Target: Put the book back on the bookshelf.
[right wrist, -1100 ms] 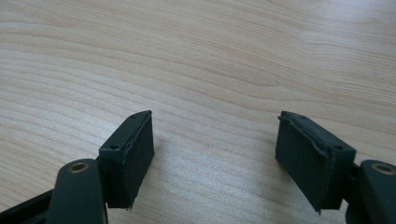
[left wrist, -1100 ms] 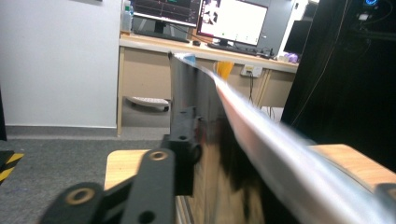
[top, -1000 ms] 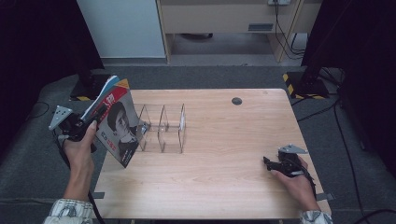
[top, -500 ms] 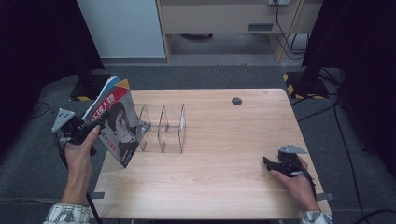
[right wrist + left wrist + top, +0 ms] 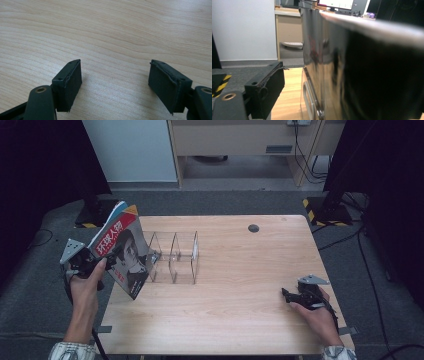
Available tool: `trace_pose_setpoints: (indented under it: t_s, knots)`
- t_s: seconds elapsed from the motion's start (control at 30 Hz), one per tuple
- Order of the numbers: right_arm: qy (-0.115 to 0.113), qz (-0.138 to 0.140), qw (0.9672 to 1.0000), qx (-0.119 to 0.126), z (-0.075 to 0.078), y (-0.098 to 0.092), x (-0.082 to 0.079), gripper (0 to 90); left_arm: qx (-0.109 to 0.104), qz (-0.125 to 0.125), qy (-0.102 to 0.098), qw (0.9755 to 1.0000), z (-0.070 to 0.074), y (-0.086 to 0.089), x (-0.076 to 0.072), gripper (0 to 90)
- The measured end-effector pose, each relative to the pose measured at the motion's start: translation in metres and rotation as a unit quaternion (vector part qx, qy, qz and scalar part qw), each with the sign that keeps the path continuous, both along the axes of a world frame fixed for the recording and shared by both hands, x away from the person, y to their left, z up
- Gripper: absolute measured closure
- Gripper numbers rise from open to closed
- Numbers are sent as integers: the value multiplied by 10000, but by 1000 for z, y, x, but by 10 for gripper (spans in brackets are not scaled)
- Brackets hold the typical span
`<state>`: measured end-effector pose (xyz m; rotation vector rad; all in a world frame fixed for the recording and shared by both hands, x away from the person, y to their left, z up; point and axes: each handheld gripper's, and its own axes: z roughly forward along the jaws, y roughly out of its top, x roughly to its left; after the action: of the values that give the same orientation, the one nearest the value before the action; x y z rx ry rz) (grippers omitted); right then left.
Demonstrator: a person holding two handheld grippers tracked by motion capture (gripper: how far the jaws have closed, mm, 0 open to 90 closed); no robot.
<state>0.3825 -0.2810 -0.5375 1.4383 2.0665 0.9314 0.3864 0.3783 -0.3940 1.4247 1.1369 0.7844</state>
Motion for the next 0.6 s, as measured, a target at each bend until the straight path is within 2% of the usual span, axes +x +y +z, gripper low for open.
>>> trace_pose_setpoints:
  t_s: [0.17, 0.3, 0.6]
  knots:
    - [7, 22, 10000, -4, 0, 0, 0, 266, 123, -9, 38, 9999, -2, 0, -5, 66]
    - [7, 24, 10000, -7, 0, 0, 0, 266, 93, -19, 48, 9999, -3, 0, -6, 55]
    - [8, 24, 10000, -6, 0, 0, 0, 266, 203, 1, 42, 9998, -5, 0, -13, 47]
